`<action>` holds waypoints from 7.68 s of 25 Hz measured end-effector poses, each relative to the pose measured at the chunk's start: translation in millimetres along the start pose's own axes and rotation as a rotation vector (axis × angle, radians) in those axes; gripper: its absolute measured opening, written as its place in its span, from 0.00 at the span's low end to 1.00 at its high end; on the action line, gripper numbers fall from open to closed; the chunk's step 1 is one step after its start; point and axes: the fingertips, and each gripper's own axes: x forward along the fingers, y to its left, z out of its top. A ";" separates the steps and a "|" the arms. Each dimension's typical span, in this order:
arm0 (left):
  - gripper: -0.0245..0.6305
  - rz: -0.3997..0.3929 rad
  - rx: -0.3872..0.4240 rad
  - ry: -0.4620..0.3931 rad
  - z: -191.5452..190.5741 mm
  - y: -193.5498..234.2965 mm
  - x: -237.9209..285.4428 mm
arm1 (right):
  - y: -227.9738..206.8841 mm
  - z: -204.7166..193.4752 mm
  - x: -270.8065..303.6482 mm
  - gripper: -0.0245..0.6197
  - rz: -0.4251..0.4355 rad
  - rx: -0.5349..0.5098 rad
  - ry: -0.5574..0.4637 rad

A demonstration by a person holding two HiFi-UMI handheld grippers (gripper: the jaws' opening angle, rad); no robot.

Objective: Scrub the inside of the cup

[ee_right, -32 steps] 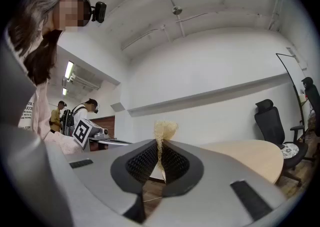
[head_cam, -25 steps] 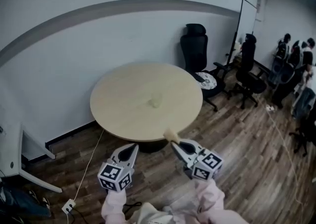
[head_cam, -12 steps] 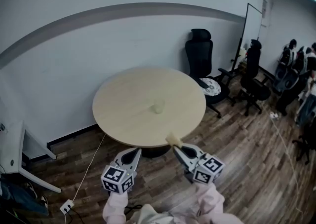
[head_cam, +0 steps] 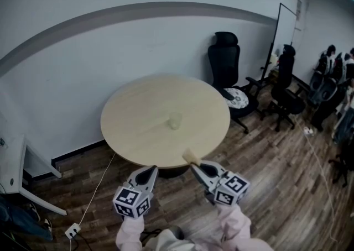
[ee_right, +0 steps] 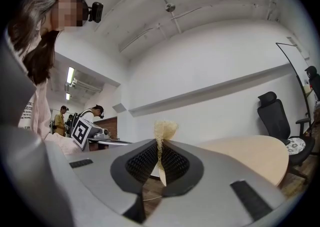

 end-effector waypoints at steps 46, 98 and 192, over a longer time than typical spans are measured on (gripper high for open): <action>0.03 -0.123 -0.041 0.088 -9.9 127.8 180.8 | -164.4 -10.0 129.4 0.08 -0.100 0.081 0.023; 0.06 0.081 -0.087 0.254 -74.1 172.5 321.5 | -304.5 -45.2 209.1 0.08 0.182 0.060 0.252; 0.60 -0.118 -0.024 0.270 -136.2 184.7 401.4 | -313.3 -159.7 257.9 0.08 0.503 -0.704 1.092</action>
